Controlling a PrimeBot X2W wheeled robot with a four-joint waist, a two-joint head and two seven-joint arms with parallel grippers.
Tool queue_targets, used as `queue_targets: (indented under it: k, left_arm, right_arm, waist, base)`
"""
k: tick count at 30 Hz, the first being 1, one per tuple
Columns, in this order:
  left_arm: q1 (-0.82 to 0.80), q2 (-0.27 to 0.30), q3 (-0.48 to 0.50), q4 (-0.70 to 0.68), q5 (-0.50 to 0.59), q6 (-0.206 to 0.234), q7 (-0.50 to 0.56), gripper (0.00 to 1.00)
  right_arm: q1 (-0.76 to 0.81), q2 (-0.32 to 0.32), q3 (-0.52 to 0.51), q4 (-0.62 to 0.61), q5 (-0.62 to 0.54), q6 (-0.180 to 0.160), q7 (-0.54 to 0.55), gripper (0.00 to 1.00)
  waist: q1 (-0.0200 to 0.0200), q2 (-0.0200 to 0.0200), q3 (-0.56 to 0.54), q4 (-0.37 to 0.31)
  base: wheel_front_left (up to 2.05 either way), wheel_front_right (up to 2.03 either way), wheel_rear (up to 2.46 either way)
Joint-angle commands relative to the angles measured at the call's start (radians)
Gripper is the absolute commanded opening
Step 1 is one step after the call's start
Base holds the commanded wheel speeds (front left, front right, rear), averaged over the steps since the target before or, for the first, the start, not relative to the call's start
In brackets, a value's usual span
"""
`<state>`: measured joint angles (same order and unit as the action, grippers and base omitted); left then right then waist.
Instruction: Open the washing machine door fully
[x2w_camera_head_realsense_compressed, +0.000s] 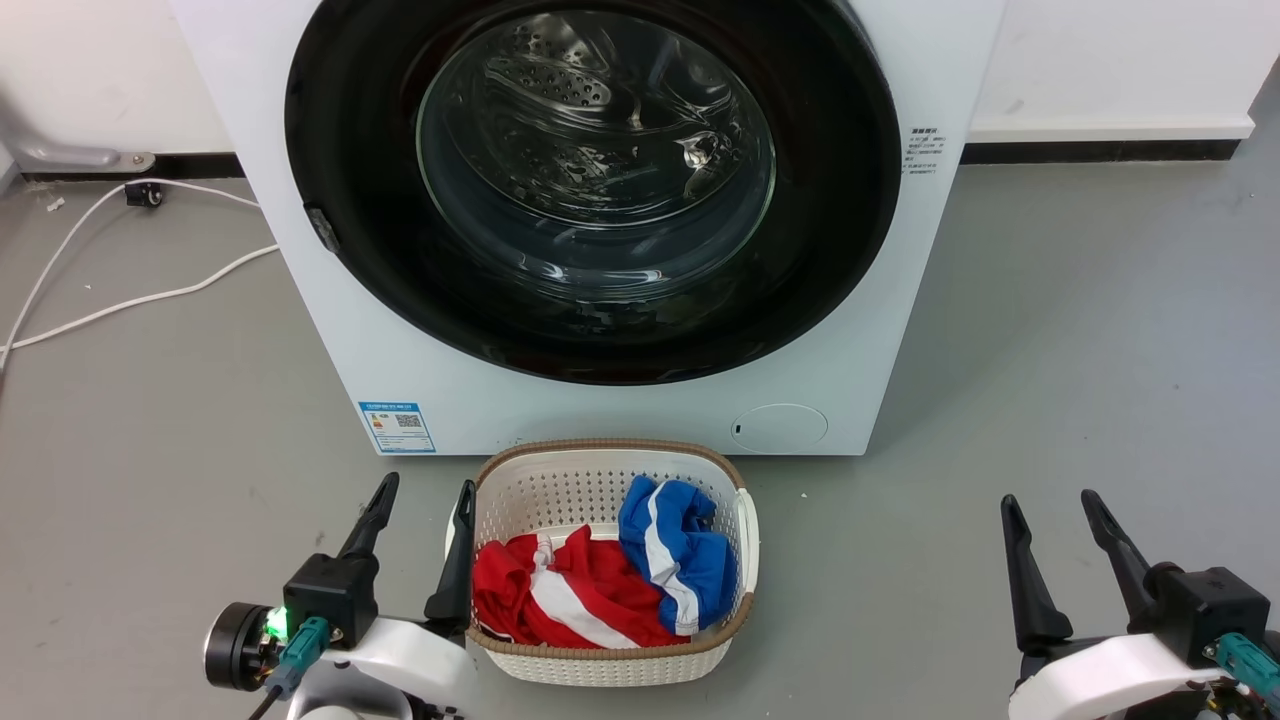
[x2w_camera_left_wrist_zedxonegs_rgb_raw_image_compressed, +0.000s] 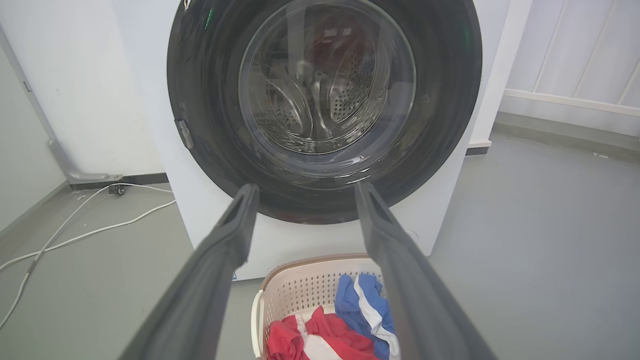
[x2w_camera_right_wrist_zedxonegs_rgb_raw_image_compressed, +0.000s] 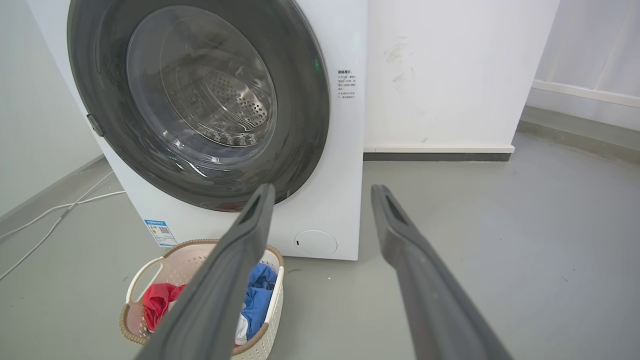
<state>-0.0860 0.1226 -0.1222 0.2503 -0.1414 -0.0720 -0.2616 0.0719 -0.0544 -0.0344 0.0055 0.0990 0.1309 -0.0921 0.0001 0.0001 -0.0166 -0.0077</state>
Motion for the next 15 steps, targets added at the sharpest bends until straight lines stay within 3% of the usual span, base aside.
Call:
queue_targets:
  k: [1, 15]
  left_arm:
    - [-0.003, 0.001, 0.005, 0.003, -0.003, -0.005, -0.005, 1.0]
    - [-0.007, -0.011, 0.022, 0.013, -0.013, -0.019, -0.005, 1.0]
  right_arm:
    - [0.001, 0.004, -0.001, 0.003, 0.005, 0.0, -0.004, 1.0]
    - [-0.004, 0.005, -0.002, 0.015, 0.028, 0.0, -0.005, 1.0]
  waist:
    - [-0.0001, -0.0001, 0.0, 0.0]
    - [-0.0001, -0.0001, 0.001, 0.0]
  base:
    - [0.0, 0.0, 0.0]
    - [0.0, 0.0, 0.0]
